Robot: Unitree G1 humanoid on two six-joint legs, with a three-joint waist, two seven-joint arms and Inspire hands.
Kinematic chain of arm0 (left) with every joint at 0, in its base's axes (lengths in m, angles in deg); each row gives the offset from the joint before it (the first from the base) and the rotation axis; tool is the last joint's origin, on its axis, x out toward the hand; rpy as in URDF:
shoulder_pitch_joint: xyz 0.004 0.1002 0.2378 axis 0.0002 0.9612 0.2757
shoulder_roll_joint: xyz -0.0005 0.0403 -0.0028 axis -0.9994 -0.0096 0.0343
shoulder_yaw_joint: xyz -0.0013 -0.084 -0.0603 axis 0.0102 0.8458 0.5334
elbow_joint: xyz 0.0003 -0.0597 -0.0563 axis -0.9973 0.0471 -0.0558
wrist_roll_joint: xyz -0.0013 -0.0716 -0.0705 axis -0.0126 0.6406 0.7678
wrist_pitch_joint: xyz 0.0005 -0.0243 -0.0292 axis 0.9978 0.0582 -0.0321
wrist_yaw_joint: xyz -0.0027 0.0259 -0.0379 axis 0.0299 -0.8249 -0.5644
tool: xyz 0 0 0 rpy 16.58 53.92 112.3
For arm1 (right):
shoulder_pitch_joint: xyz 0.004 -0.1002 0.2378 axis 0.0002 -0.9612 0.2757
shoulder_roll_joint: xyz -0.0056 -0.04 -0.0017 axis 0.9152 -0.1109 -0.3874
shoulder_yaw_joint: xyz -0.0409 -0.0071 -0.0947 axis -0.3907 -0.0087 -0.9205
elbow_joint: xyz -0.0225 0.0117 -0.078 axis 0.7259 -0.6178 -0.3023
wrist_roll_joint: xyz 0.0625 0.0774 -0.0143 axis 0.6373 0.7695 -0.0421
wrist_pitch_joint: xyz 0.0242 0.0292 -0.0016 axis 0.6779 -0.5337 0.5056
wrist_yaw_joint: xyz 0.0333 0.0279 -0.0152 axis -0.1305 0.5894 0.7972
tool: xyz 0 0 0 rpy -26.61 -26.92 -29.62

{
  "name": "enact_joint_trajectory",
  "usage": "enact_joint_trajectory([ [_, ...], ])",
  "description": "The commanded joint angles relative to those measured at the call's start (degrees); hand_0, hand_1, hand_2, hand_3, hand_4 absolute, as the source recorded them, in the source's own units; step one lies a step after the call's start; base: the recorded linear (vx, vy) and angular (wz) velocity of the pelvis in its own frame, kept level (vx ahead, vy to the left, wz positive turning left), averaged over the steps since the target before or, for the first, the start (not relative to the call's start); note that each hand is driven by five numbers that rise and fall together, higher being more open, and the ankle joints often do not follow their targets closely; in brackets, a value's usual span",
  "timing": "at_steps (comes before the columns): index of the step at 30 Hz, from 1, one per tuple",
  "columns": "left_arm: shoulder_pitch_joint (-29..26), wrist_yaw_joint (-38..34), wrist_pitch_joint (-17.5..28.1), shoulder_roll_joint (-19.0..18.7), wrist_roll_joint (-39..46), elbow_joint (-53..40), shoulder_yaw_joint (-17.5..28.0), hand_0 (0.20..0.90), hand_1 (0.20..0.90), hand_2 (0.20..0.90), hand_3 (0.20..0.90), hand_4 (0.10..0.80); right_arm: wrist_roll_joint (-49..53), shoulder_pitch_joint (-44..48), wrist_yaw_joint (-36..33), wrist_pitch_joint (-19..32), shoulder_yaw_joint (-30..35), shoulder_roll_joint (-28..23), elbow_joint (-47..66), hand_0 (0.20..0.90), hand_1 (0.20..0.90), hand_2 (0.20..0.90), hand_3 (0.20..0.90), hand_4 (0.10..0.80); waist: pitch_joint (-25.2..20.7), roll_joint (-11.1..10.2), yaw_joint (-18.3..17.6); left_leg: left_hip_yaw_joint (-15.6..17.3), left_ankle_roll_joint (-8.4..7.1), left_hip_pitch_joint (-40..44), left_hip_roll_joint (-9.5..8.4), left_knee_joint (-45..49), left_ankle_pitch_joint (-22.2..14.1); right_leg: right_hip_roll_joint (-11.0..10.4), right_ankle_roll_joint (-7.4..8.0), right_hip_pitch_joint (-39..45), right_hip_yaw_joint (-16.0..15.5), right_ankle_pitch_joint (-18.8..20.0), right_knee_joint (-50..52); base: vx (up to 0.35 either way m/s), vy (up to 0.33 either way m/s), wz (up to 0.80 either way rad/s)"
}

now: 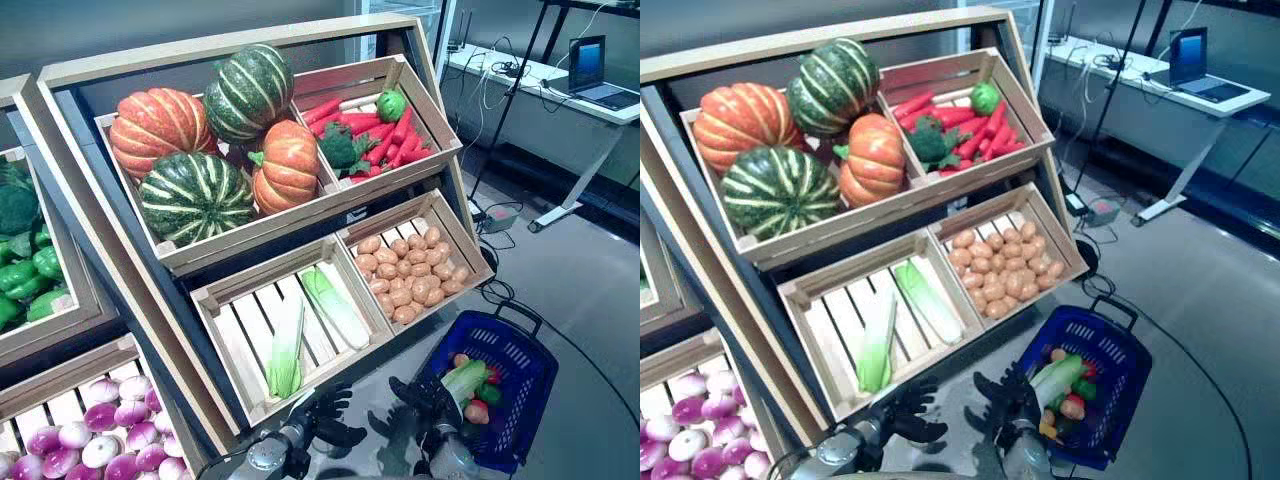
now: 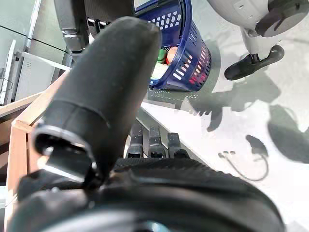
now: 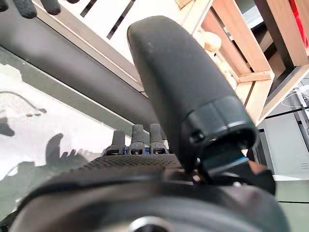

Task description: Put vegetables into the basket

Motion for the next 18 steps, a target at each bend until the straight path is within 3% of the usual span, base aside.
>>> enact_joint_trajectory([
  [1,-6.1,-0.5,6.2,-0.8,-2.4,-4.9,-1.2,0.900,0.900,0.900,0.900,0.800,-2.8,5.9,0.4,2.0,-0.8,1.7,5.6,0.900,0.900,0.900,0.900,0.800,2.1,-1.0,0.6,-0.1,1.67,-0.1,0.14,0.5,-2.7,-2.2,-0.26,4.0,-0.9,-3.6,0.6,0.000,0.000,0.00],
  [18,-6.8,4.1,5.9,-0.7,-2.0,-4.3,-2.3,0.900,0.900,0.900,0.900,0.800,0.2,5.6,4.1,1.3,-0.1,2.0,4.3,0.900,0.900,0.900,0.900,0.800,2.1,-1.1,0.5,-0.2,1.67,-0.3,0.25,0.5,-2.7,-2.3,-0.05,3.7,-0.9,-3.8,0.8,0.000,0.000,0.00],
])
